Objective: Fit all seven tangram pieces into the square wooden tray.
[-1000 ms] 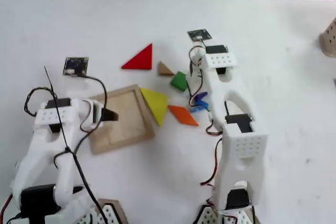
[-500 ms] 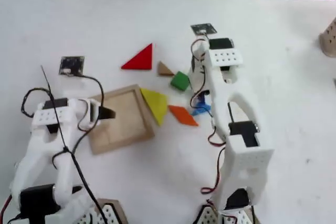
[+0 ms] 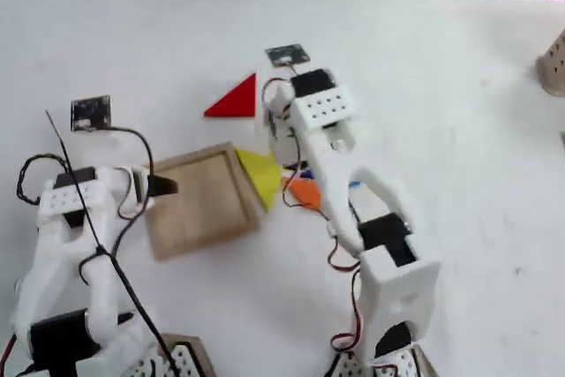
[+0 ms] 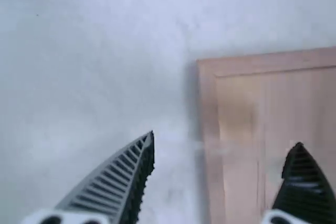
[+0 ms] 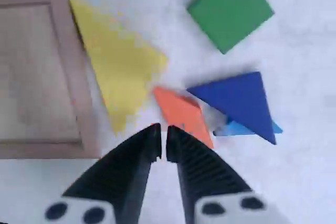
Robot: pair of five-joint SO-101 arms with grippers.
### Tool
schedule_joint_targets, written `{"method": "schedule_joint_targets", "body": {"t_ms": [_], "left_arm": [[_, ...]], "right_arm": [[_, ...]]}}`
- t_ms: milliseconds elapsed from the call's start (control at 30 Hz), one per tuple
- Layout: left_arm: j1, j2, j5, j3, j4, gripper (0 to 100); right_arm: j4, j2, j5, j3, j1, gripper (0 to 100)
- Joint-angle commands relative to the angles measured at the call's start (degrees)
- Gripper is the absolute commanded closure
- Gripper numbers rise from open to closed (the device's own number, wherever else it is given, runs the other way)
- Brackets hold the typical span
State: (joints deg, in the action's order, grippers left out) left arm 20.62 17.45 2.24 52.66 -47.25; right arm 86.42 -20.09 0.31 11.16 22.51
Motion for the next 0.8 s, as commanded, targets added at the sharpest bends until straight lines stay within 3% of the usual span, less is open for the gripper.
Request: {"method": "schedule_joint_targets", "body": {"t_ms": [0,333,767], "left_arm": [[0.31,1.89,-0.44,-3.52,1.14,63],[0.22,1.8,-0.44,-3.34,1.14,63],[0.22,1.8,-0.44,-2.73,2.46,63]], "right_arm": [[0.4,4.35,7.47,0.79,-4.0,96.7],[0.48,-0.84,31.3,0.7,-8.13,72.6],[1.27,-11.3,39.74,0.97,-7.08,74.7]]}}
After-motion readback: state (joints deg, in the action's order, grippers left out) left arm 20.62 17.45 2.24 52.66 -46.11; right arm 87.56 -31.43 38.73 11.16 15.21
